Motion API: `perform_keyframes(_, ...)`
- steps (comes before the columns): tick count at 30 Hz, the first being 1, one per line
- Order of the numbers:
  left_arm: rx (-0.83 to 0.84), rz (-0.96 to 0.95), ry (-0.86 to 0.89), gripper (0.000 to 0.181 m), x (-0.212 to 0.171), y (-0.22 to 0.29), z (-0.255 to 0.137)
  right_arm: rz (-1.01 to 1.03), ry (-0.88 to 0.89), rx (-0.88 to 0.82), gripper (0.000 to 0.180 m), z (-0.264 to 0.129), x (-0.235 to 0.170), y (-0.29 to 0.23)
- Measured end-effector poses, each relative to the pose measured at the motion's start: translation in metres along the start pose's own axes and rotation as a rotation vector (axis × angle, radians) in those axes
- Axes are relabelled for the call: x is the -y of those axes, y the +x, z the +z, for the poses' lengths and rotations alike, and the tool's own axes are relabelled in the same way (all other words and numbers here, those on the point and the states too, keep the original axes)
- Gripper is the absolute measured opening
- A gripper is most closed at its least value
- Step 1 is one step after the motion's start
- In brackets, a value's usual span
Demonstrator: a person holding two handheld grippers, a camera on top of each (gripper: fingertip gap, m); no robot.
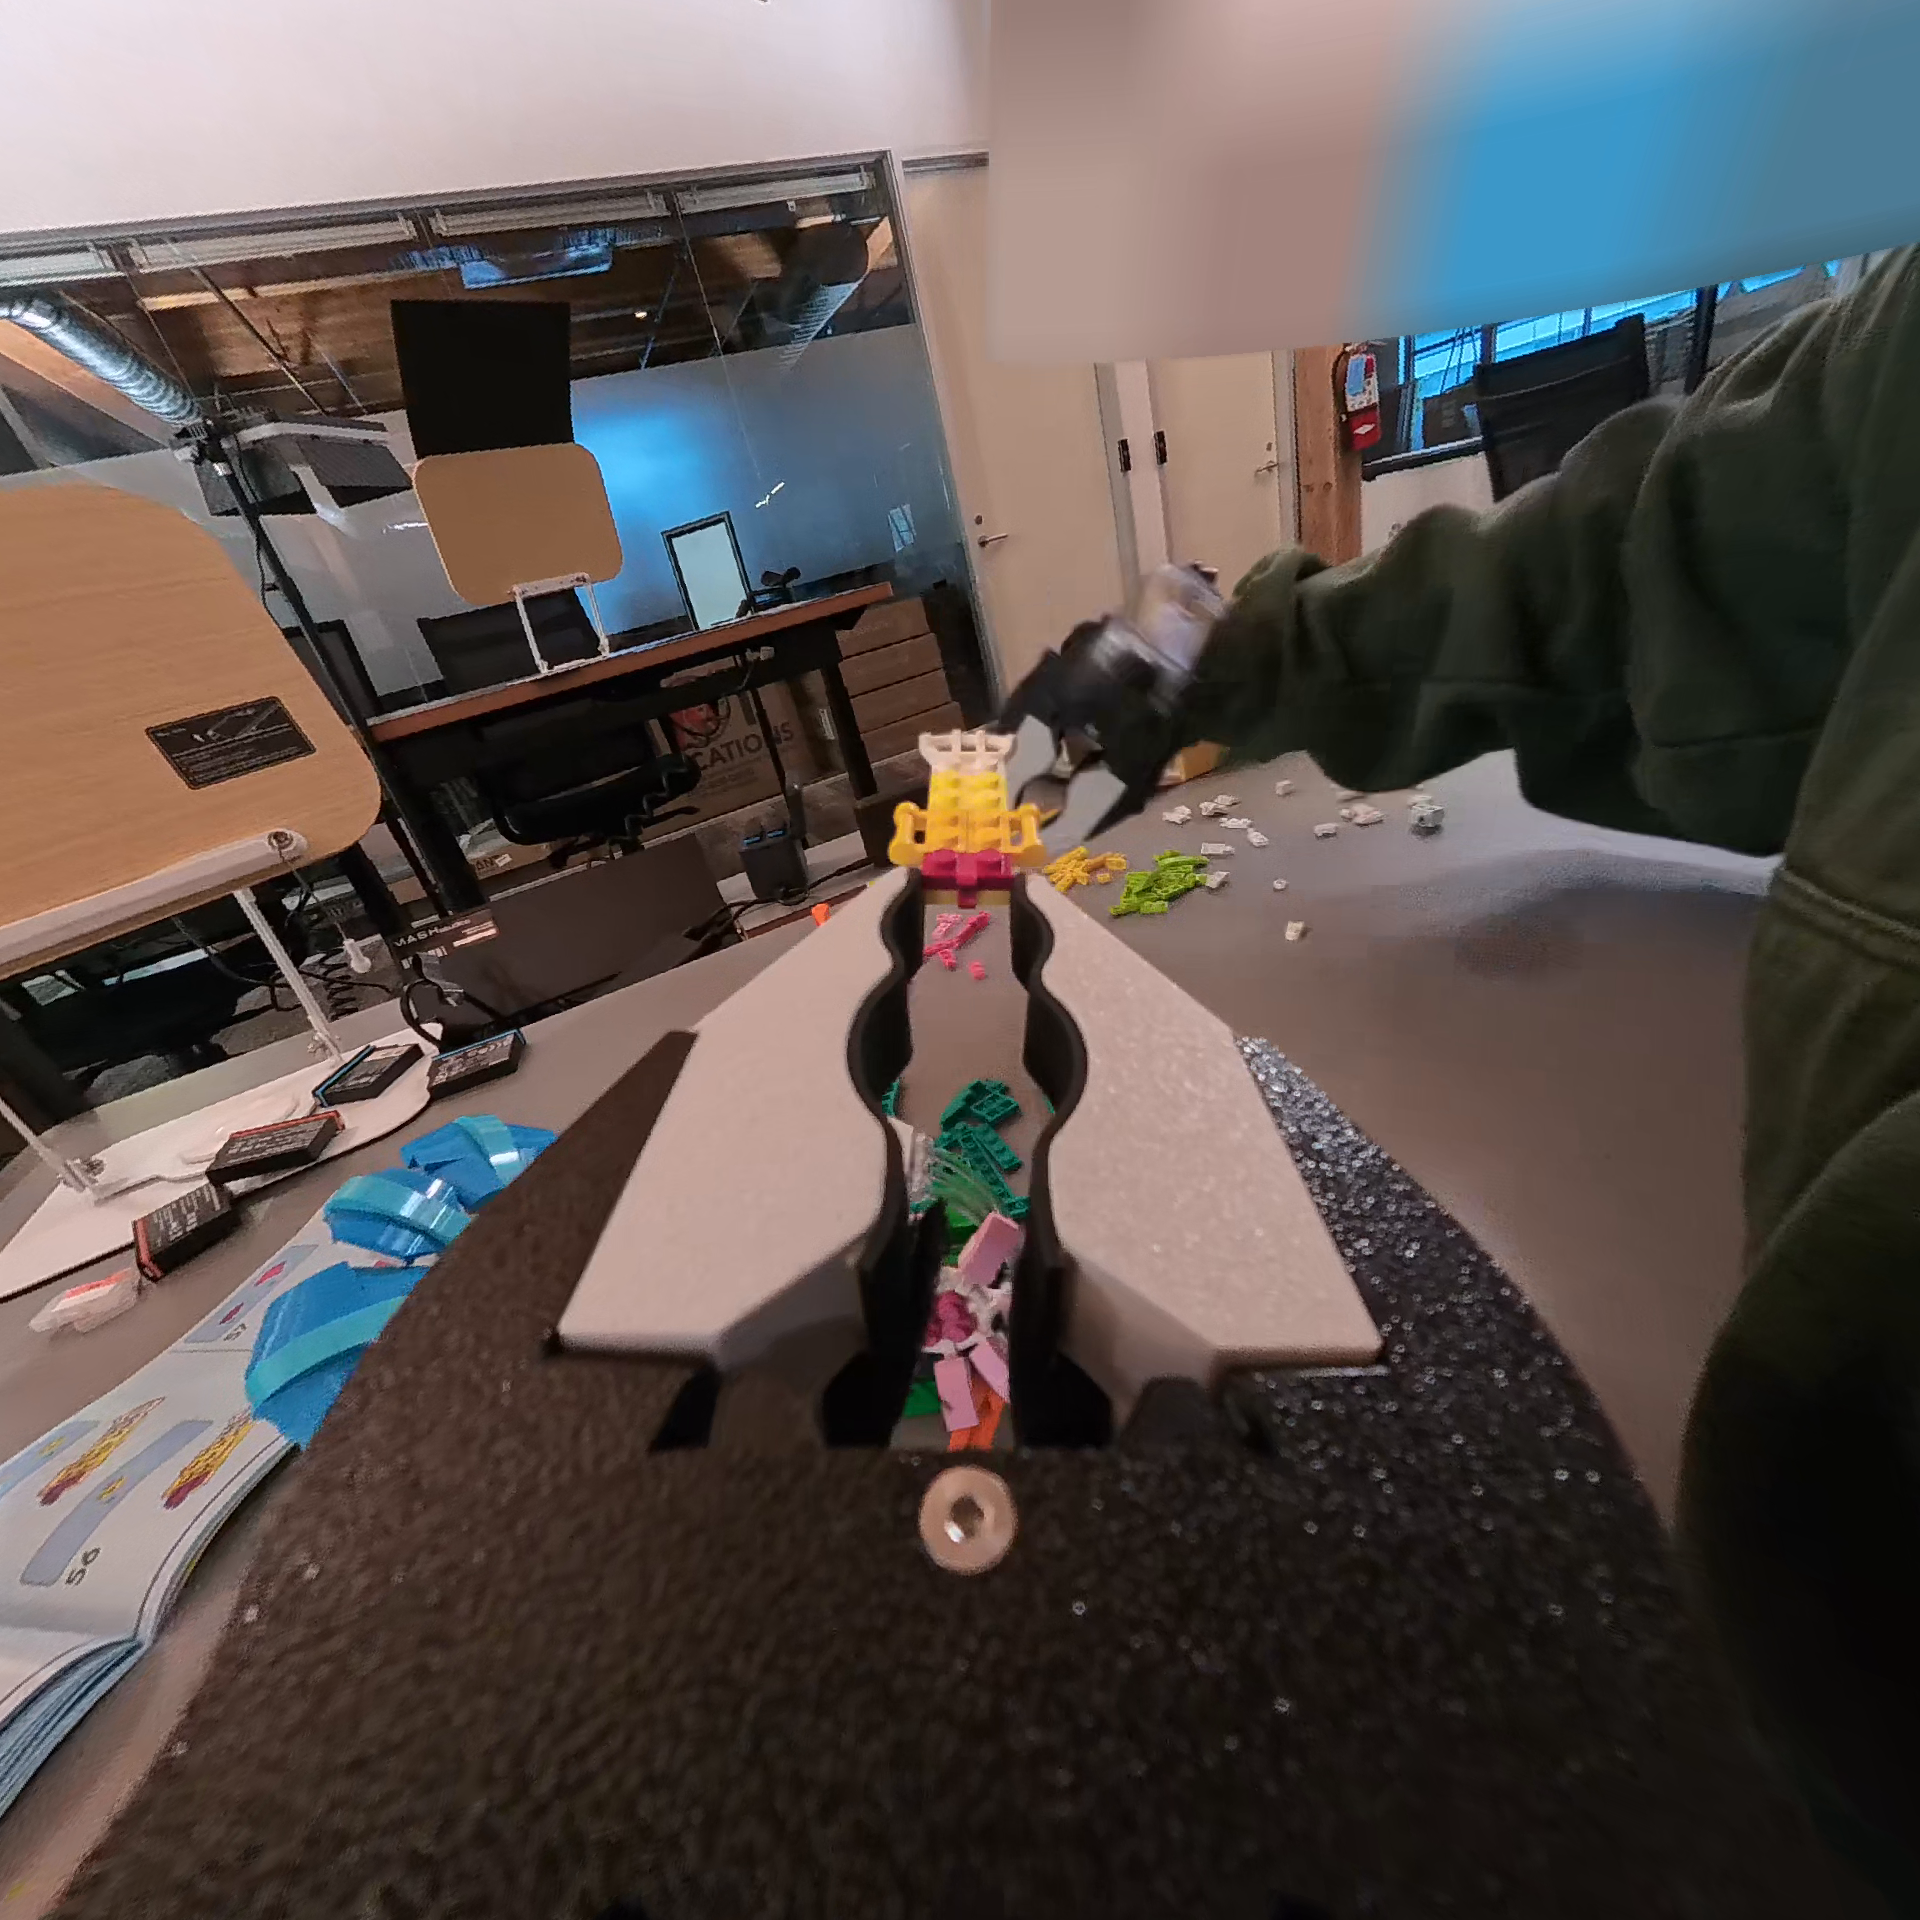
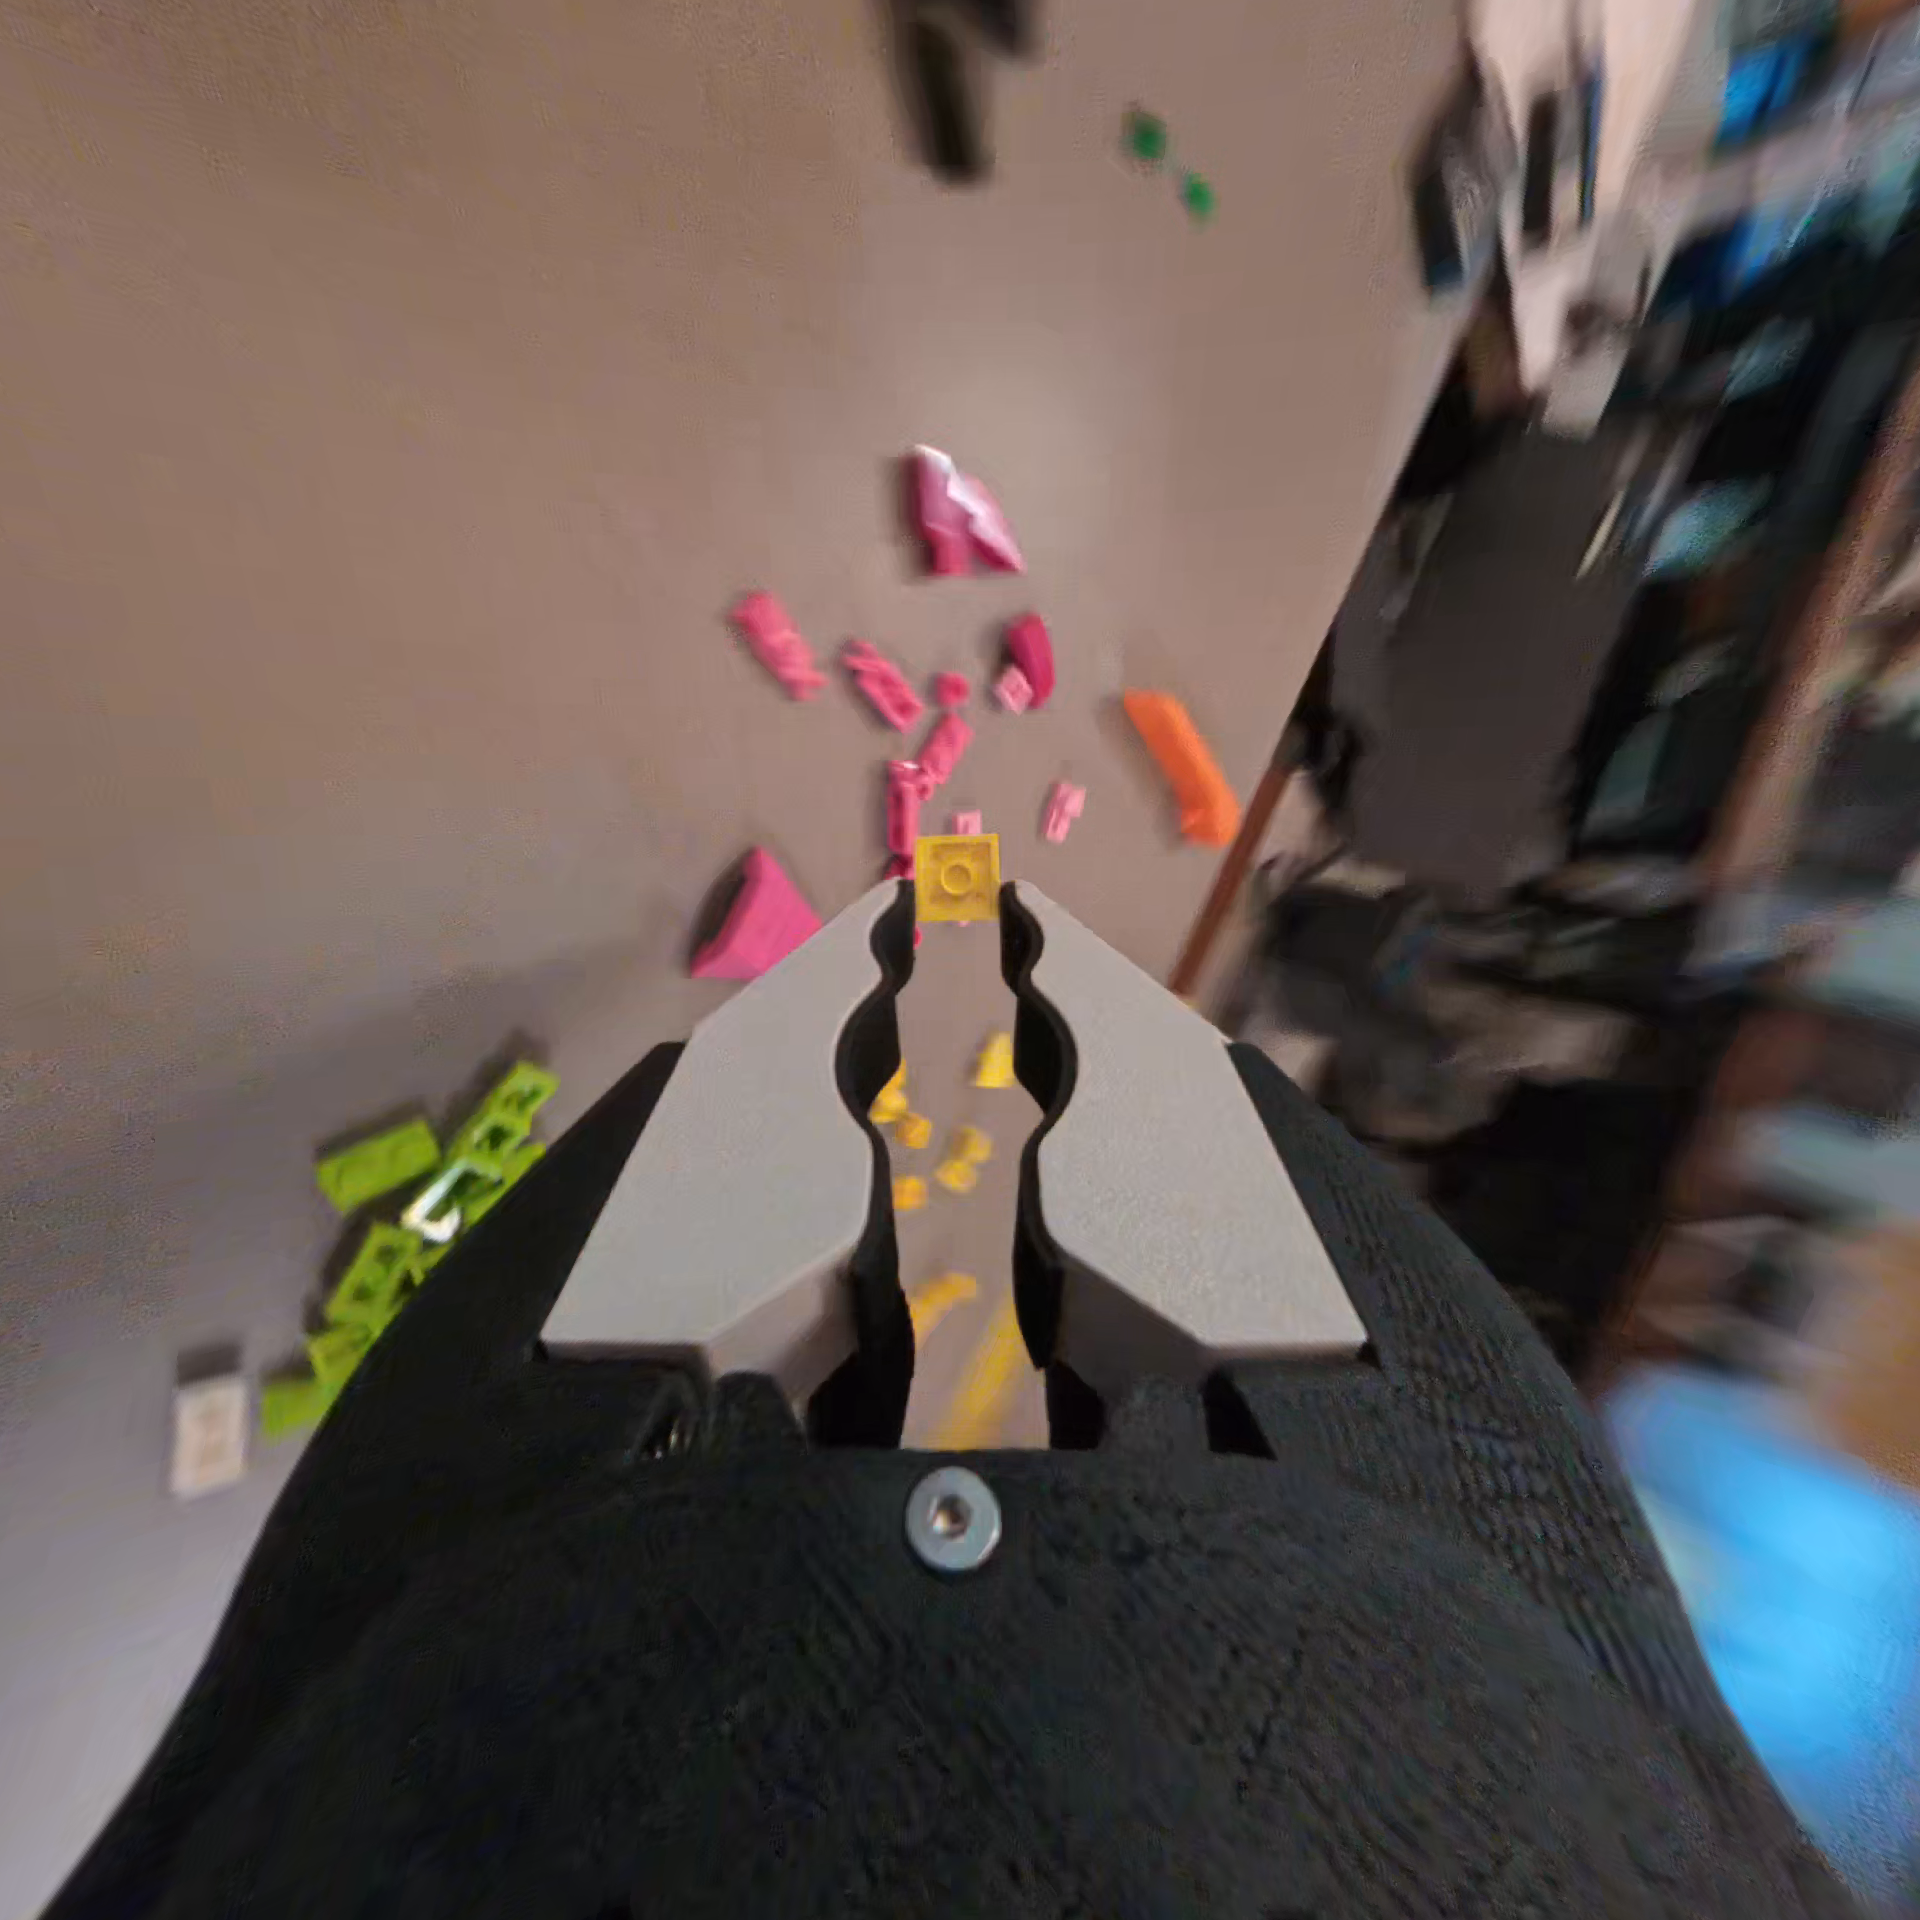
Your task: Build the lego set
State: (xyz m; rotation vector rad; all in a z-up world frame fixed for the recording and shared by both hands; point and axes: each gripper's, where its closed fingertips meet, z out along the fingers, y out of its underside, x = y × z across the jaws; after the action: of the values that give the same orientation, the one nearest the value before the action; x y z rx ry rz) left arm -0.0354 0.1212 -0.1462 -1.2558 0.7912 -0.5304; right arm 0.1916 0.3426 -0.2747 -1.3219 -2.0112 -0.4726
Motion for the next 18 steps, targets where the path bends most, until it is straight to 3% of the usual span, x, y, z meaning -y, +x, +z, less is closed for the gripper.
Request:
perform_keyframes(2, -0.009, -0.001, -0.002, 0.014, -0.001, 0.003, 0.001, -0.436, -0.113, -0.072, 0.015, -0.010, 0.022, -0.015)
perform_keyframes(5, -0.022, -0.001, -0.006, 0.014, -0.001, 0.008, 0.002, -0.889, -0.208, -0.100, 0.014, -0.016, 0.041, -0.040)
perform_keyframes(11, -0.035, -0.001, 0.003, 0.014, 0.002, 0.013, 0.000, -1.273, -0.039, -0.106, 0.015, -0.027, 0.078, -0.091)
perform_keyframes(13, -0.042, -0.005, 0.009, 0.014, 0.003, 0.014, 0.000, -1.286, 0.036, -0.103, 0.002, -0.034, 0.087, -0.105)
perform_keyframes(15, -0.049, -0.008, 0.013, 0.014, 0.004, 0.016, -0.001, -1.180, 0.080, -0.078, 0.017, -0.044, 0.092, -0.109)
perform_keyframes(16, -0.054, -0.011, 0.014, 0.014, 0.004, 0.017, -0.001, -1.049, 0.092, -0.032, 0.029, -0.050, 0.092, -0.110)
perform_keyframes(18, -0.065, -0.016, 0.020, 0.014, 0.005, 0.020, -0.001, -0.634, 0.123, 0.053, 0.032, -0.061, 0.093, -0.105)
